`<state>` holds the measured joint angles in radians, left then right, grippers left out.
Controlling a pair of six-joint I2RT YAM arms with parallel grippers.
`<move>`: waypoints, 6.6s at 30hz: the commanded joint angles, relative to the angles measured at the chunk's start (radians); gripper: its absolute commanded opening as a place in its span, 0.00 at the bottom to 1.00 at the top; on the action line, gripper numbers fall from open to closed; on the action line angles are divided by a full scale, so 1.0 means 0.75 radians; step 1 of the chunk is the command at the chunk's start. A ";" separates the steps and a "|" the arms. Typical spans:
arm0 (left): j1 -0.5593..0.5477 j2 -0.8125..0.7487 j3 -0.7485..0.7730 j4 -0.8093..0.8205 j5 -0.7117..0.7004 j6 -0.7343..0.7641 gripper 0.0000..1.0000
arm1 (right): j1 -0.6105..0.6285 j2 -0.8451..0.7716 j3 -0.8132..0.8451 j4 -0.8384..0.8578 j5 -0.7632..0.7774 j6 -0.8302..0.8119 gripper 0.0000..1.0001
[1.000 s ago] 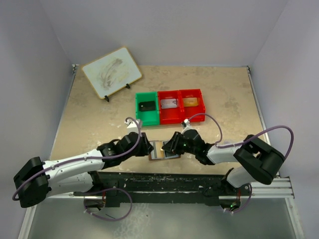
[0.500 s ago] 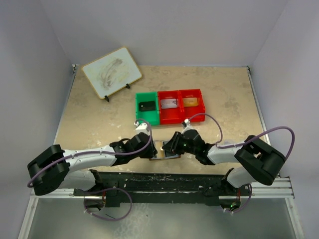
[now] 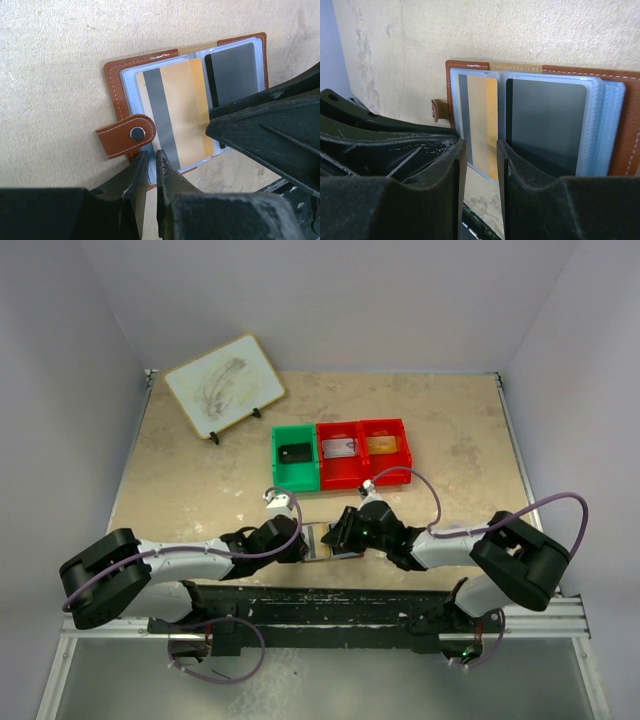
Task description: Take the credit cards out of the card holder
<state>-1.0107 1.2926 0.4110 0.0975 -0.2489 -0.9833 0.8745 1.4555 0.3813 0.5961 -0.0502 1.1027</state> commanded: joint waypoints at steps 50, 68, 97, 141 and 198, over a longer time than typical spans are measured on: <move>-0.030 -0.177 0.064 -0.165 -0.019 -0.061 0.20 | 0.136 -0.081 0.053 -0.134 0.249 0.066 0.00; -0.031 0.025 0.182 -0.161 -0.033 0.012 0.22 | 0.137 -0.028 -0.010 -0.004 0.184 0.113 0.00; -0.043 0.061 0.073 -0.197 -0.095 -0.049 0.13 | 0.136 -0.061 -0.085 0.110 0.164 0.134 0.08; -0.044 0.054 0.007 -0.138 -0.042 -0.037 0.09 | 0.133 0.247 -0.281 0.753 0.194 0.267 0.33; -0.044 0.066 0.033 -0.161 -0.054 -0.023 0.07 | 0.067 0.361 -0.265 0.992 0.040 0.242 0.00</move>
<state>-1.0374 1.3235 0.4477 0.0658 -0.2852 -1.0115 0.9241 1.6783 0.2214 1.1595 0.0013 1.2701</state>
